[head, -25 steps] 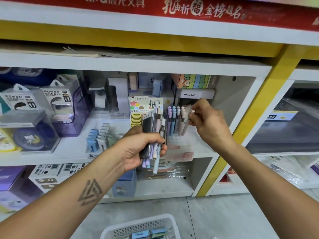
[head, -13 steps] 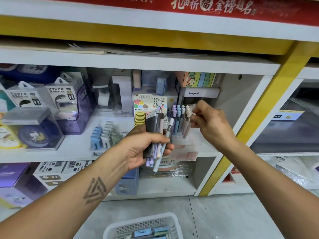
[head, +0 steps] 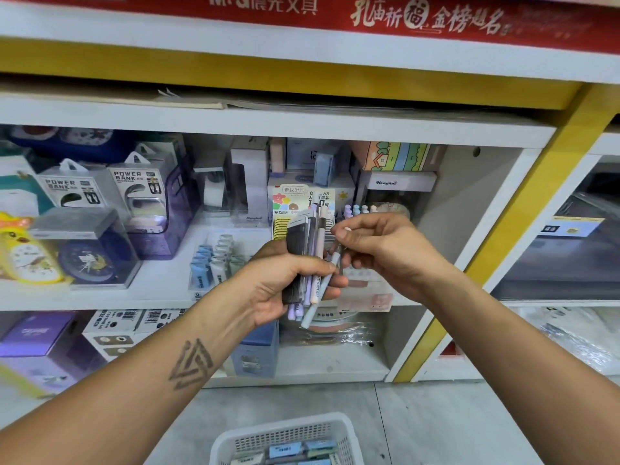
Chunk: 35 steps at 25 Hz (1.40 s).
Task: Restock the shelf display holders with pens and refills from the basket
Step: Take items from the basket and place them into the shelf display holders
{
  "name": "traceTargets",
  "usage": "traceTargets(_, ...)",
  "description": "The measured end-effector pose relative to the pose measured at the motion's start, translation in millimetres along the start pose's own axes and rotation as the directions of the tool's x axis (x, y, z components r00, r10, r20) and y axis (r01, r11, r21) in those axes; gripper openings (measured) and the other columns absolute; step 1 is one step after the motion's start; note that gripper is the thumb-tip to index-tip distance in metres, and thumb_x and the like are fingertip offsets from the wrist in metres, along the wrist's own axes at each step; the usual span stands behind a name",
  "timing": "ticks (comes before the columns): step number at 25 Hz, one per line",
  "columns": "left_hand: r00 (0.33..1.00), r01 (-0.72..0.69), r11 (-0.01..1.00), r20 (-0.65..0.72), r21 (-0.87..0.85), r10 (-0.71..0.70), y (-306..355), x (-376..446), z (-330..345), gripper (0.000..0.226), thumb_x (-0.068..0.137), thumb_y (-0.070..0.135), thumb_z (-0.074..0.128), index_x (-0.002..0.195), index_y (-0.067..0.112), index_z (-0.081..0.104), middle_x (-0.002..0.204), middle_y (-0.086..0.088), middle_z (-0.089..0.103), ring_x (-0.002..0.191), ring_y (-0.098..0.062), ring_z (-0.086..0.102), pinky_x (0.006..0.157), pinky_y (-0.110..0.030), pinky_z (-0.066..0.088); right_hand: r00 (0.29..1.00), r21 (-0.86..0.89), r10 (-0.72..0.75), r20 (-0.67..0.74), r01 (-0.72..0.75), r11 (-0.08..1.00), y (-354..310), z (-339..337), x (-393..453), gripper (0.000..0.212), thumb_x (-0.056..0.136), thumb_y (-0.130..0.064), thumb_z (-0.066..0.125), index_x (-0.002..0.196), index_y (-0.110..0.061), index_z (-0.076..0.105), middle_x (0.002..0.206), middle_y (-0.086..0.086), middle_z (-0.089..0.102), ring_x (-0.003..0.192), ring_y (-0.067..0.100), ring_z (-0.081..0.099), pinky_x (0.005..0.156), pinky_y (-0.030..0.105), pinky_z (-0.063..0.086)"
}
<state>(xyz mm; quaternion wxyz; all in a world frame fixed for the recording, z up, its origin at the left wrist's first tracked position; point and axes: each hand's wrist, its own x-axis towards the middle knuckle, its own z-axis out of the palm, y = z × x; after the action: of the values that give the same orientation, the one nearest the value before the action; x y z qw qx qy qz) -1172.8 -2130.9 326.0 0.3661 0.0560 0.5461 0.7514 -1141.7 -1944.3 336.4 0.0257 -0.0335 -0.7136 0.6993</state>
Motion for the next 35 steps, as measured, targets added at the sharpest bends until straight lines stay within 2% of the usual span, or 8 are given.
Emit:
traceTargets(3, 1.0, -0.02, 0.999, 0.023, -0.026, 0.021, 0.6, -1.0, -2.8, 0.032, 0.077, -0.01, 0.068, 0.11, -0.009, 0.068, 0.104, -0.029, 0.071, 0.092, -0.038, 0.073, 0.066, -0.037, 0.061, 0.988, 0.052, -0.096, -0.118, 0.102, 0.993, -8.0, -4.5, -0.7, 0.023, 0.087, 0.0, 0.069, 0.108, 0.008, 0.064, 0.075, 0.018, 0.07, 0.054, 0.019, 0.063, 0.053, 0.024, 0.054)
traceTargets(8, 0.994, 0.023, 0.999, -0.106, 0.037, -0.019, 2.3, 1.8, -5.4, 0.013, 0.075, -0.008, 0.074, 0.088, -0.007, 0.072, 0.077, -0.023, 0.072, 0.061, -0.025, 0.071, 0.052, -0.026, 0.057, 0.806, -0.213, -0.388, -0.447, 0.325, 0.921, -22.6, -36.0, -1.6, 0.018, 0.089, -0.005, 0.071, 0.1, 0.0, 0.058, 0.069, 0.015, 0.071, 0.055, 0.024, 0.066, 0.057, 0.031, 0.058)
traceTargets(11, 0.993, 0.097, 0.995, -0.071, -0.03, -0.099, 0.1, 3.9, -3.0, 0.003, 0.081, -0.003, 0.07, 0.084, -0.005, 0.07, 0.074, -0.018, 0.071, 0.058, -0.021, 0.069, 0.05, -0.025, 0.057, 0.813, -0.475, -0.463, -0.353, 0.27, 0.837, -14.4, -39.7, 0.2, 0.008, 0.095, -0.011, 0.065, 0.099, -0.011, 0.059, 0.076, 0.011, 0.072, 0.064, 0.023, 0.07, 0.066, 0.042, 0.061)
traceTargets(16, 0.989, 0.143, 0.987, -0.028, -0.077, -0.145, -0.3, 7.4, -7.0, 0.007, 0.082, -0.003, 0.065, 0.084, -0.009, 0.07, 0.078, -0.02, 0.071, 0.063, -0.022, 0.07, 0.055, -0.028, 0.06, 0.842, -0.803, -0.531, -0.093, 0.252, 0.54, 10.0, -38.5, 7.1, 0.01, 0.1, -0.018, 0.057, 0.093, -0.024, 0.051, 0.078, 0.0, 0.068, 0.074, 0.018, 0.069, 0.069, 0.046, 0.057)
traceTargets(27, 0.994, 0.102, 0.995, -0.037, 0.022, -0.101, 0.5, 4.7, -8.5, 0.002, 0.074, -0.001, 0.075, 0.075, 0.0, 0.077, 0.075, -0.017, 0.072, 0.063, -0.021, 0.071, 0.056, -0.026, 0.059, 0.851, -0.841, -0.525, -0.008, 0.278, 0.463, 13.4, -40.8, 16.0, 0.013, 0.095, -0.007, 0.058, 0.082, -0.009, 0.056, 0.076, 0.008, 0.063, 0.073, 0.029, 0.062, 0.066, 0.05, 0.053)
traceTargets(32, 0.998, 0.049, 0.997, -0.051, 0.052, -0.046, 0.9, 0.7, -6.0, 0.014, 0.074, -0.003, 0.077, 0.088, -0.005, 0.074, 0.077, -0.021, 0.071, 0.064, -0.024, 0.071, 0.056, -0.027, 0.059, 0.886, -0.993, -0.463, -0.014, 0.041, 0.109, 15.3, -31.3, 19.0, 0.028, 0.102, -0.027, 0.052, 0.111, -0.01, 0.072, 0.103, 0.005, 0.051, 0.098, 0.026, 0.051, 0.068, 0.033, 0.042)
traceTargets(34, 0.998, 0.025, 0.998, -0.059, 0.063, -0.022, 0.7, 0.2, -4.3, 0.014, 0.074, -0.004, 0.077, 0.087, -0.005, 0.074, 0.077, -0.023, 0.071, 0.065, -0.026, 0.072, 0.056, -0.029, 0.059, 0.895, -0.97, -0.442, -0.064, 0.049, 0.24, 9.5, -22.7, 15.0, 0.031, 0.101, -0.032, 0.052, 0.123, -0.017, 0.067, 0.102, 0.004, 0.053, 0.095, 0.022, 0.055, 0.069, 0.034, 0.048)
traceTargets(35, 0.998, 0.019, 0.998, -0.06, 0.067, -0.015, 0.3, 0.3, -2.9, 0.013, 0.074, -0.005, 0.077, 0.086, -0.004, 0.074, 0.077, -0.023, 0.071, 0.066, -0.027, 0.072, 0.057, -0.03, 0.059, 0.908, -0.893, -0.404, -0.115, 0.083, 0.442, 5.3, -17.0, 12.2, 0.03, 0.1, -0.035, 0.055, 0.124, -0.021, 0.066, 0.096, 0.002, 0.06, 0.085, 0.017, 0.059, 0.066, 0.033, 0.05)
